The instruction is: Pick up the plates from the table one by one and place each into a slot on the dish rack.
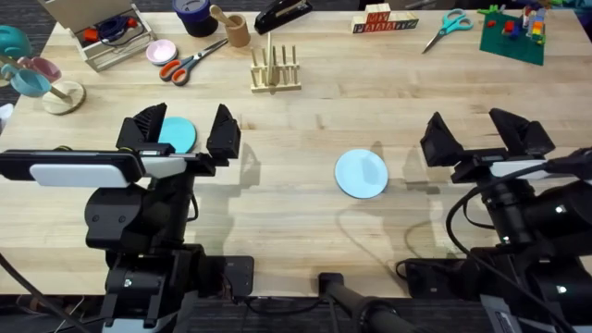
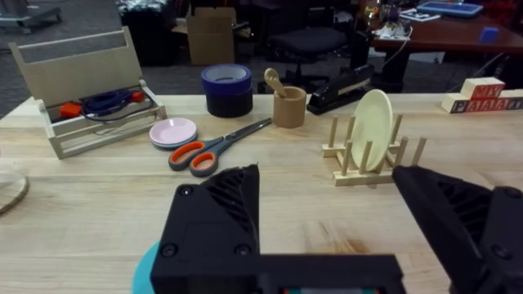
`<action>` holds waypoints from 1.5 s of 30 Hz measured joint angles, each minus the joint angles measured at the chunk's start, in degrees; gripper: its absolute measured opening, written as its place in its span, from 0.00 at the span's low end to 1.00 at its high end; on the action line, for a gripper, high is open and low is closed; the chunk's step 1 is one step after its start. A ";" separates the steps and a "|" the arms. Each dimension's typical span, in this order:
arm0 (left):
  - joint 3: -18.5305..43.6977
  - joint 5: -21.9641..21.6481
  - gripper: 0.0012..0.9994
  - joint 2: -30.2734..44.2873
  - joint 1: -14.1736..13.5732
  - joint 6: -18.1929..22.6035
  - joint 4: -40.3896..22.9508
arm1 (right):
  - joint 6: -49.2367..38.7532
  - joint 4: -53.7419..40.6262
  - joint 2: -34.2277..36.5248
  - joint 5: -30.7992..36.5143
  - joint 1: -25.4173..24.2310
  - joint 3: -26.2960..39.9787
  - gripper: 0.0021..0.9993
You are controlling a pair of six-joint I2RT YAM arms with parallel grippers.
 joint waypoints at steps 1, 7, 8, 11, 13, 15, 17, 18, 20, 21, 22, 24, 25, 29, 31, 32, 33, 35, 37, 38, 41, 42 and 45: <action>0.00 0.00 0.99 0.00 0.00 0.00 0.00 | 0.00 0.00 0.00 0.00 0.00 0.00 1.00; 0.00 0.00 0.99 0.00 0.00 0.00 0.00 | 0.00 -0.13 0.00 0.00 0.00 0.00 1.00; 0.00 0.00 0.99 0.00 0.00 0.00 0.00 | 0.00 -0.15 0.00 0.00 0.00 0.00 1.00; 0.00 0.00 0.99 0.00 0.00 0.00 0.07 | 0.00 -0.02 0.00 -0.02 0.00 0.00 1.00; 0.02 0.00 0.99 0.00 0.00 0.00 0.15 | 0.00 0.19 0.00 -0.02 0.00 0.00 1.00; 0.06 0.00 0.99 0.00 0.00 -0.02 0.24 | 0.00 0.51 0.00 -0.02 0.00 -0.02 1.00; 0.22 0.00 0.99 0.00 0.00 -0.04 0.17 | 0.00 0.87 0.00 -0.03 0.00 0.00 1.00; 0.51 0.00 0.99 0.00 0.00 -0.04 0.10 | 0.00 0.87 0.00 -0.04 0.00 0.05 1.00; 2.00 0.00 0.99 0.00 0.00 -0.04 -0.11 | 0.00 0.70 0.02 -0.04 0.00 0.48 1.00; 3.33 0.00 0.99 0.00 0.00 -0.04 -0.36 | 0.00 0.69 0.07 -0.04 0.00 0.97 1.00; 4.67 0.00 0.99 0.00 0.00 -0.04 -0.46 | 0.00 0.61 0.09 -0.04 0.00 1.68 1.00; 7.93 -0.07 0.99 0.00 0.00 -0.04 -0.75 | 0.00 0.57 0.12 -0.04 0.00 3.79 1.00; 9.83 -0.27 0.99 0.03 0.00 -0.07 -1.12 | 0.00 0.69 0.30 -0.04 0.00 5.17 1.00; 16.93 -1.21 0.99 1.82 0.00 -0.06 -4.35 | 0.00 0.92 3.30 -0.04 0.00 11.58 1.00; 21.09 -1.50 0.99 4.08 0.00 -0.07 -7.67 | 0.00 0.01 6.04 -0.04 0.00 15.14 1.00; 23.57 -1.55 0.99 5.73 0.00 -0.07 -9.97 | 0.00 -1.08 7.75 -0.04 0.00 17.24 1.00; 25.53 -1.57 0.99 7.06 0.00 -0.05 -12.04 | 0.00 -2.74 9.34 -0.04 0.00 19.20 1.00; 30.61 -1.70 0.99 10.83 0.00 -0.07 -17.83 | 0.01 -7.86 13.34 -0.06 0.00 24.07 1.00; 35.70 -1.73 0.99 14.83 0.00 -0.10 -23.84 | 0.01 -13.22 17.64 -0.11 0.00 28.96 1.00; 38.36 -1.74 0.99 17.07 0.00 -0.12 -26.67 | 0.03 -16.34 20.24 -0.19 0.00 31.82 1.00; 45.65 -1.75 0.99 23.46 0.00 -0.62 -34.66 | 0.04 -23.83 26.99 -0.22 0.00 39.12 1.00; 47.72 -1.74 0.99 25.54 0.00 -0.75 -36.63 | 0.04 -26.23 29.26 -0.22 0.00 41.51 1.00; 53.51 -1.73 0.99 31.76 0.00 -1.00 -42.92 | 0.20 -32.45 35.70 -0.22 0.00 47.86 1.00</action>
